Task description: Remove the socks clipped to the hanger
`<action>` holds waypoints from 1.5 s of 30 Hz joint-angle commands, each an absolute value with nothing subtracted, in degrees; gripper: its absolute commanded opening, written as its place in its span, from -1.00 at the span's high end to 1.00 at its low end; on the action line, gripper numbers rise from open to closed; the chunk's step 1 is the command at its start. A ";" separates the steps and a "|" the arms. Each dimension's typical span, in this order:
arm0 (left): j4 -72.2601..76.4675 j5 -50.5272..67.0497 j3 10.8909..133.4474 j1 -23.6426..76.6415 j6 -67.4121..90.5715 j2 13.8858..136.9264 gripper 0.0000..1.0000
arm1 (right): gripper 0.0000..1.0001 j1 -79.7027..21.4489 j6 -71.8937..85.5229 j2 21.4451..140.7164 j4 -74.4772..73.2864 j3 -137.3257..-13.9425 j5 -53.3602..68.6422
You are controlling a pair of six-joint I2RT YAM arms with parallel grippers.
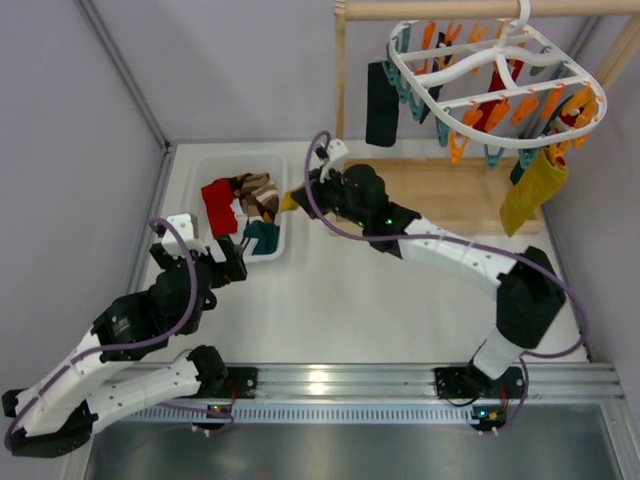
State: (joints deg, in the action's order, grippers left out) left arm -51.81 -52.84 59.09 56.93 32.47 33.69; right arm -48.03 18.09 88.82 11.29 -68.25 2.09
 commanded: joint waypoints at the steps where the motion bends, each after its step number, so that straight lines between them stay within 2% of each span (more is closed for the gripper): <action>1: -52.47 -55.81 58.98 56.69 34.01 34.19 -0.98 | 1.00 -49.83 15.65 100.58 10.92 -83.81 8.59; 2: -52.47 -55.81 58.89 56.60 34.01 33.93 -0.98 | 1.00 -50.44 15.04 103.42 9.42 -92.29 9.57; 6: -52.38 -56.34 56.78 56.08 33.84 30.59 -0.98 | 0.98 -52.91 13.01 116.69 1.77 -111.76 11.77; 7: -52.47 -56.25 56.60 56.07 34.01 29.11 -0.98 | 0.85 -53.26 13.18 121.16 0.80 -114.84 11.95; 8: -52.38 -56.08 56.51 55.99 34.54 28.48 -0.98 | 0.57 -53.26 13.27 122.94 0.01 -119.40 11.95; 9: -52.38 -55.90 56.43 55.99 34.71 27.78 -0.98 | -0.29 -53.44 13.36 124.44 -1.74 -121.01 11.87; 10: -52.38 -55.90 56.34 55.99 34.80 26.90 -0.98 | -0.60 -53.52 13.01 126.37 -2.28 -122.24 11.34; 12: -52.29 -56.25 55.99 55.90 34.72 26.54 -0.98 | -0.91 -53.53 12.66 126.56 -3.16 -123.40 9.85; 15: -52.21 -55.55 56.07 55.99 34.63 26.98 -0.98 | -0.99 -53.44 10.38 122.97 -2.82 -120.25 8.27; 19: -52.21 -55.11 56.25 55.99 34.19 28.65 -0.98 | -0.99 -53.26 8.00 110.88 -0.89 -110.16 2.47; 26: -52.12 -54.41 56.25 55.81 33.66 30.06 -0.98 | -0.99 -52.38 8.44 84.93 9.84 -72.76 -9.65; 34: -52.03 -54.49 55.99 55.55 33.92 30.76 -0.98 | -0.99 -47.57 13.26 55.51 2.65 -43.11 -21.35; 41: -52.03 -53.35 56.07 55.55 34.01 32.25 -0.98 | -0.99 -36.57 17.75 36.93 -11.59 -36.56 -25.92; 45: -52.12 -52.82 56.07 55.55 33.93 33.22 -0.98 | -0.99 -32.97 17.93 33.23 -17.91 -37.70 -37.23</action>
State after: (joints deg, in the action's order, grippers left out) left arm -52.34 -53.39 56.45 55.81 34.30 32.23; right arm -35.27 16.34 35.31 -11.44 -36.01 -26.94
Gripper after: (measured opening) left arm 0.990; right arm 0.993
